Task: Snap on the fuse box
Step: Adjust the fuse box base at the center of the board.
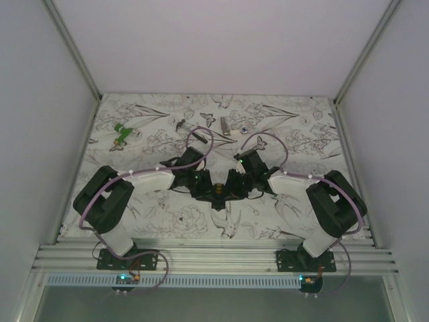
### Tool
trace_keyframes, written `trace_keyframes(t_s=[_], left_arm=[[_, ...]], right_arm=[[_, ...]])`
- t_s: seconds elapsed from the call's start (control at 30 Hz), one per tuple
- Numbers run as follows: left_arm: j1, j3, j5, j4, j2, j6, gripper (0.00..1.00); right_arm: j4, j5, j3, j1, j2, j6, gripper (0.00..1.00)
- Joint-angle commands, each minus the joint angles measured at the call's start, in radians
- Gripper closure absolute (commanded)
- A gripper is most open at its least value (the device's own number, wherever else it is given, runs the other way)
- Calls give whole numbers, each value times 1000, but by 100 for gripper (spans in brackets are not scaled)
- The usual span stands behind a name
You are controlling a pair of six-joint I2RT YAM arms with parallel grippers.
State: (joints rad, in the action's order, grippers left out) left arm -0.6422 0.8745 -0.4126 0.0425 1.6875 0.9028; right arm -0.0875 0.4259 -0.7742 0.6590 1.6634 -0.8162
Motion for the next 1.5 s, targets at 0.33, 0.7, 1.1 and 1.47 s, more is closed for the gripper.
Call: trace_keyframes(t_s=[0.33, 0.7, 1.1, 1.47], left_arm=[[-46, 2, 182, 55, 56, -136, 78], [-97, -37, 281, 77, -211, -249, 37], [-231, -23, 425, 90, -116, -246, 10], [-259, 42, 647, 219, -22, -210, 2]], right_arm=[[-146, -300, -26, 157, -4, 127, 73], [-147, -323, -69, 149, -304, 211, 37], [-255, -484, 27, 18, -407, 259, 24], [-267, -520, 64, -35, -410, 277, 17]])
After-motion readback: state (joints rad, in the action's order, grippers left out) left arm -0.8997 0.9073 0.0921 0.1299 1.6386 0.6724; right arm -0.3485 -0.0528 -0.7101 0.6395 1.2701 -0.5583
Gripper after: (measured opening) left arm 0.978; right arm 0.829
